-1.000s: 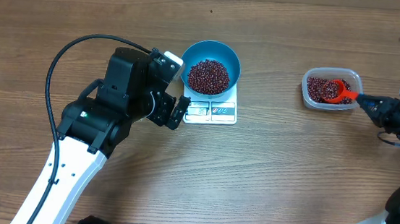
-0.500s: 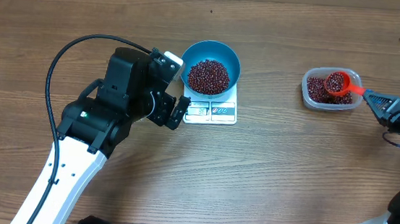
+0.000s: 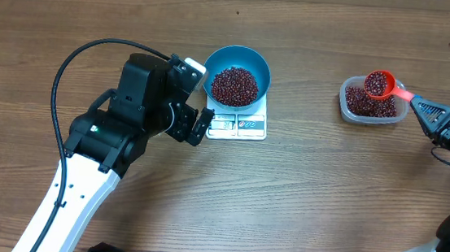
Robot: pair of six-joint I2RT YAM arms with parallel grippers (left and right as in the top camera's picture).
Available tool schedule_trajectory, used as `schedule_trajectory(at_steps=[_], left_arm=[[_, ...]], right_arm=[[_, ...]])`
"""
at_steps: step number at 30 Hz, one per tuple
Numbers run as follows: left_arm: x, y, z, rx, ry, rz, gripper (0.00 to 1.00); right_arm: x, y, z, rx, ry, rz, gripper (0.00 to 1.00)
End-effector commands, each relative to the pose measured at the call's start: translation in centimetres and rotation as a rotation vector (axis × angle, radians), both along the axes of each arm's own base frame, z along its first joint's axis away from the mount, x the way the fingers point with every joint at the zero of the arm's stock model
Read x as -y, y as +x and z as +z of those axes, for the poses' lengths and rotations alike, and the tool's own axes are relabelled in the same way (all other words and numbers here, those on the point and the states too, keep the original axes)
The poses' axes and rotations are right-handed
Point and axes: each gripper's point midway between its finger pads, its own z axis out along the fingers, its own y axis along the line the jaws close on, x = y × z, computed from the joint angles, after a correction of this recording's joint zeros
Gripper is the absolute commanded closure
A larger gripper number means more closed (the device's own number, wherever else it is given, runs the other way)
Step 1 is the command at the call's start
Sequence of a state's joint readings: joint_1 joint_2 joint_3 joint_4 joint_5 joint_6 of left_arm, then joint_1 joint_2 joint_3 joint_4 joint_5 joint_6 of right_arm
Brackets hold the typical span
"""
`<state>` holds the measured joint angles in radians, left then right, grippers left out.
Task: Scoop item into bowl and weigh 150g on scale
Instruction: 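Lift the bean-filled scoop out of the tub with the right gripper, then carry the filled scoop with the right gripper over the blue bowl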
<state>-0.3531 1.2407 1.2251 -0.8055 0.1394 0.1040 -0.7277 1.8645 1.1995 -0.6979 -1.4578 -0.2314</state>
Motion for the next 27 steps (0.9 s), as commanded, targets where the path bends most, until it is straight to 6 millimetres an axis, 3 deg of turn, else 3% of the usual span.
schedule_trajectory(at_steps=[1, 8, 21, 27], left_arm=[[0.2, -0.3, 0.6, 0.010, -0.020, -0.008, 0.00], [0.3, -0.3, 0.5, 0.007, -0.018, -0.008, 0.00], [0.3, -0.3, 0.5, 0.007, -0.018, -0.008, 0.01], [0.3, -0.3, 0.5, 0.007, -0.019, -0.008, 0.00]], right_arm=[[-1.0, 0.0, 0.7, 0.024, 0.050, 0.034, 0.96], [-4.4, 0.4, 0.7, -0.003, 0.072, 0.118, 0.96], [-14.3, 0.8, 0.7, 0.001, 0.062, 0.379, 0.96], [-17.2, 0.7, 0.8, 0.002, 0.061, 0.454, 0.96]])
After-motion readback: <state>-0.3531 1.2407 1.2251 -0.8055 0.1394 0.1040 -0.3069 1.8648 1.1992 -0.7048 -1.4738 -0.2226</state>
